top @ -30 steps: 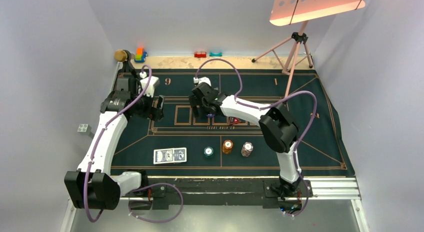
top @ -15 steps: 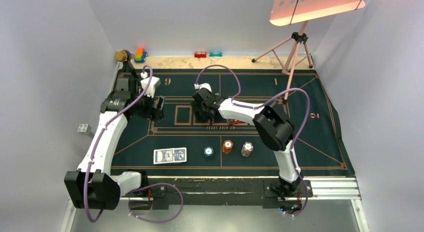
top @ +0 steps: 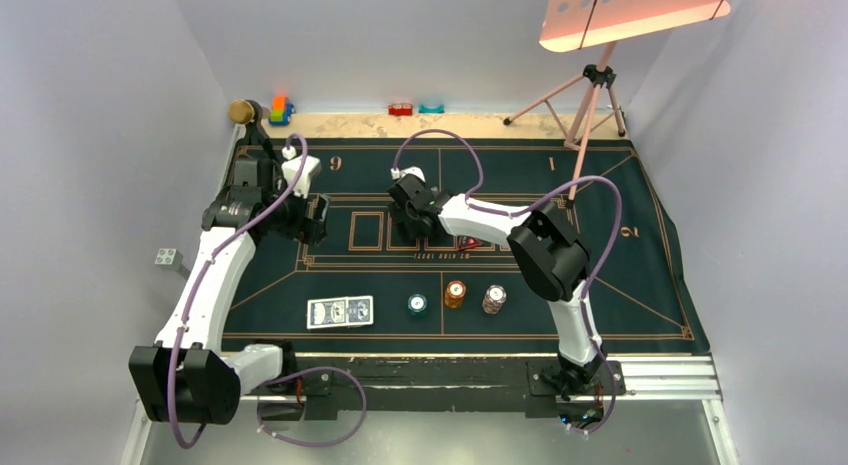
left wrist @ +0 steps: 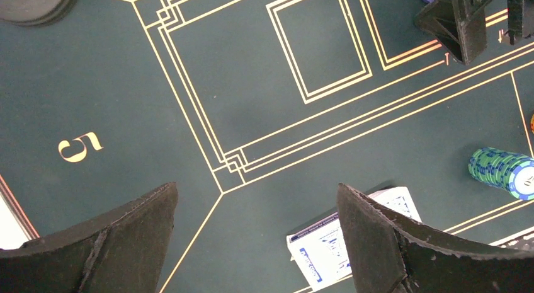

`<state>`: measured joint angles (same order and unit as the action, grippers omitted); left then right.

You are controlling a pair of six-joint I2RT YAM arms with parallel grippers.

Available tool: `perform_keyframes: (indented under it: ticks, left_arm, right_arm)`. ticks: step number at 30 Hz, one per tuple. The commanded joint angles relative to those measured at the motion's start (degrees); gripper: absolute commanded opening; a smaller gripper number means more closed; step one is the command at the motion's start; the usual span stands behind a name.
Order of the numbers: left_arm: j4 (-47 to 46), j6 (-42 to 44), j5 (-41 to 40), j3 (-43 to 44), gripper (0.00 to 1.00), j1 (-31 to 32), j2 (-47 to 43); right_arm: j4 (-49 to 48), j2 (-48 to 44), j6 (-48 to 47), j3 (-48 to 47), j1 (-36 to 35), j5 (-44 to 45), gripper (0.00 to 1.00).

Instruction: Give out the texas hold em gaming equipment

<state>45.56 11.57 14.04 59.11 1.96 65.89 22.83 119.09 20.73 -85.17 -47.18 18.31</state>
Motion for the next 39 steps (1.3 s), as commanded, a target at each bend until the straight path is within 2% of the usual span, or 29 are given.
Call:
perform_keyframes:
  ticks: [1, 7, 14, 20, 30, 39]
  left_arm:
    - [-3.76, 0.93, -1.86, -0.78, 1.0, -0.02, -3.06]
    - [-2.65, 1.14, -5.81, 2.68, 1.0, -0.02, -1.02]
    - [-7.36, 2.28, -8.7, -2.64, 1.0, -0.02, -3.41]
    - [-9.81, 2.16, -8.63, -5.02, 1.0, -0.07, -5.39]
    - [-8.08, 0.57, -5.87, -4.07, 1.0, -0.06, -6.15]
    - [-7.94, 0.21, -3.5, -4.21, 1.0, -0.11, -5.04]
  right_arm:
    - [2.24, -0.79, 0.23, -3.06, 0.08, -2.73, 0.74]
    - [5.18, 1.07, -0.17, -6.72, -1.94, -9.37, 0.67]
    - [10.2, 6.31, -1.47, -17.01, -8.89, -13.31, 0.61]
    - [10.92, 6.15, -1.03, -19.07, -12.23, -13.36, 0.61]
    - [8.12, -1.51, -0.76, -15.32, -11.05, -9.72, 0.67]
    - [2.73, -9.51, 1.49, -5.19, -7.06, -8.51, 0.74]
